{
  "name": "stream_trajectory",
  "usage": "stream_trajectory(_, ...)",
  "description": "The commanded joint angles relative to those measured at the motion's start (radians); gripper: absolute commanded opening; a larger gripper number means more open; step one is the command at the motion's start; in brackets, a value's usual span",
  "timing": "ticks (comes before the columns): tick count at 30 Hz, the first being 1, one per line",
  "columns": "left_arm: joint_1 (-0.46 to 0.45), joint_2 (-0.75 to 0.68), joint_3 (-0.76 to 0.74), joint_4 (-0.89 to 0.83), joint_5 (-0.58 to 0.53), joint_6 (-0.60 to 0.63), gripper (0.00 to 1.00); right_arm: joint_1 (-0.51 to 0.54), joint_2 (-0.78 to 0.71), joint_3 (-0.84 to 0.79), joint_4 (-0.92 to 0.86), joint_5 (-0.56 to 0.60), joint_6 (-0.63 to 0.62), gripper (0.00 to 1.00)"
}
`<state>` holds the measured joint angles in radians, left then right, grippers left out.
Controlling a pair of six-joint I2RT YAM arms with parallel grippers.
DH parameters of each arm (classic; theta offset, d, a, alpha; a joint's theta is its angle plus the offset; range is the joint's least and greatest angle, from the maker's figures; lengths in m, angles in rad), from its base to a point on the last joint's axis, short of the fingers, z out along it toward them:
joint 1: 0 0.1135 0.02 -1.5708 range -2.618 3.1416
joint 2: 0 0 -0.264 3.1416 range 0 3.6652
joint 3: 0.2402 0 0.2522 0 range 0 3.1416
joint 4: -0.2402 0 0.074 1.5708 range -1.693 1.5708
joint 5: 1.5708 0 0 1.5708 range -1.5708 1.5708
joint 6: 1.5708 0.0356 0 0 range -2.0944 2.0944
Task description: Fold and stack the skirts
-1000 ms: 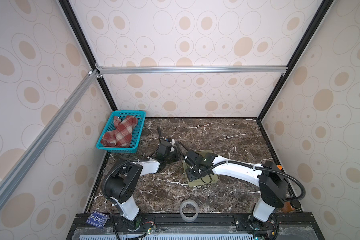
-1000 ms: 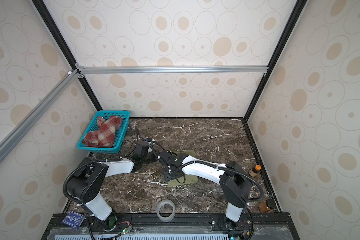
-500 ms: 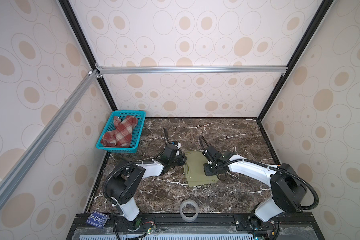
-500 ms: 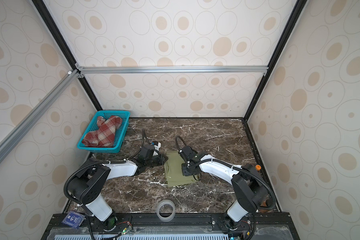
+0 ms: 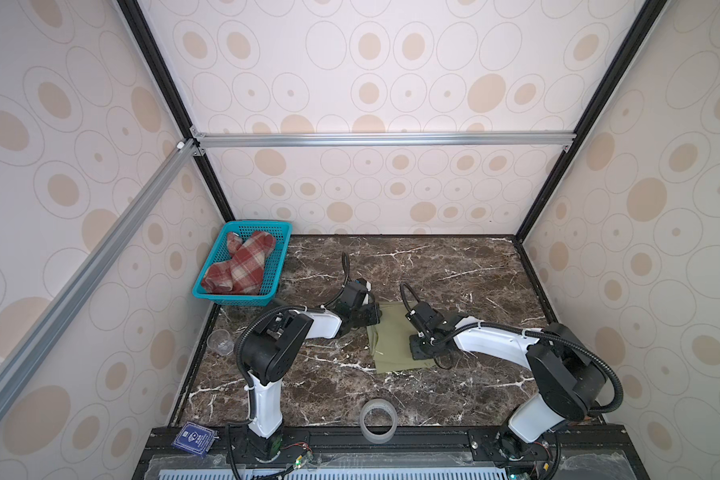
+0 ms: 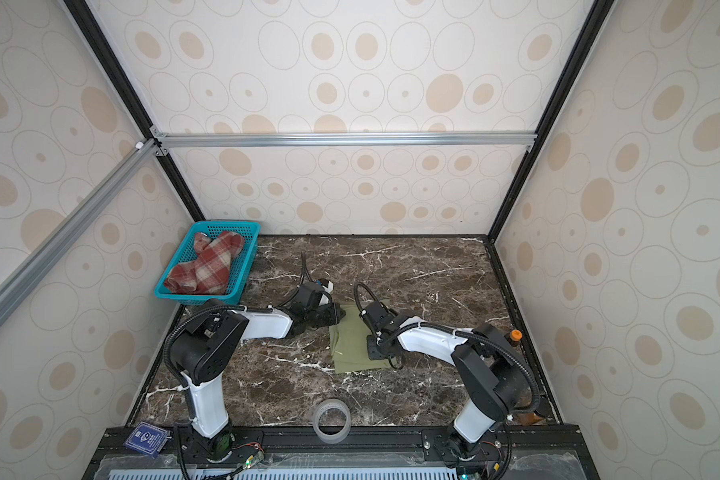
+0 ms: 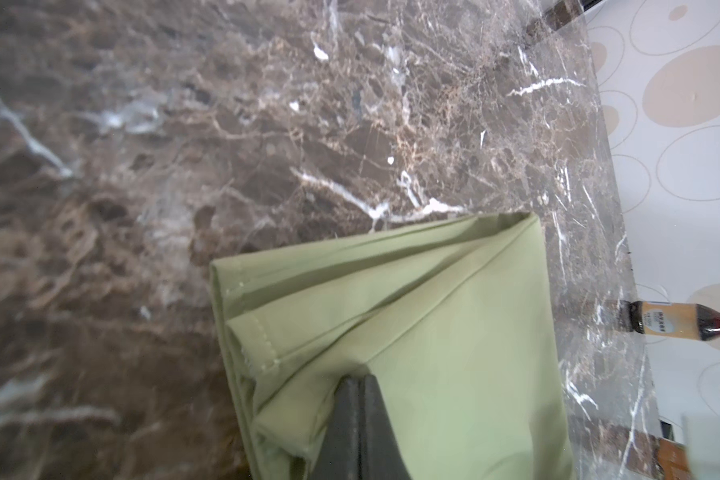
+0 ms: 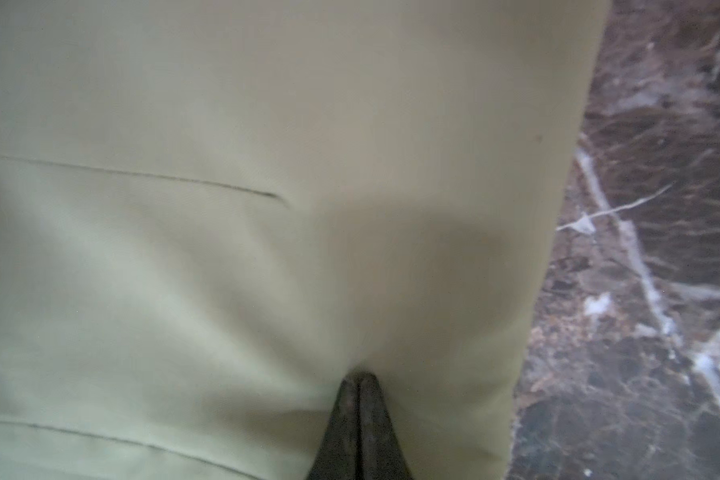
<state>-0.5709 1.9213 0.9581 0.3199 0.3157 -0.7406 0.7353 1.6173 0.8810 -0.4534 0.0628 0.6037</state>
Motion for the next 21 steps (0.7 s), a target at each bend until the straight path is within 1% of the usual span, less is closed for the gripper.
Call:
stream_trajectory(1,0.013,0.042,0.051,-0.054,-0.029,0.048,0.0,0.069,0.05,-0.002,-0.007,-0.002,0.083,0.07)
stream_trajectory(5,0.038,0.09,0.113,-0.077,-0.032,0.084,0.0,0.133,0.103,0.058,0.013,0.014,0.161,0.06)
stream_trajectory(7,0.049,0.106,0.152,-0.088,-0.034,0.109,0.0,0.146,0.128,0.09,0.048,0.017,0.192,0.05)
stream_trajectory(10,0.062,0.091,0.21,-0.114,-0.045,0.14,0.0,0.149,0.146,0.147,0.078,0.033,0.213,0.05)
stream_trajectory(14,0.068,0.016,0.25,-0.161,-0.077,0.165,0.0,0.138,0.093,0.203,0.091,0.08,0.185,0.05)
stream_trajectory(17,0.068,-0.057,0.239,-0.208,-0.079,0.162,0.0,0.097,0.044,0.229,0.074,0.049,0.156,0.05)
stream_trajectory(21,0.063,-0.16,0.147,-0.23,-0.06,0.126,0.01,0.007,0.001,0.245,0.067,-0.02,0.068,0.06)
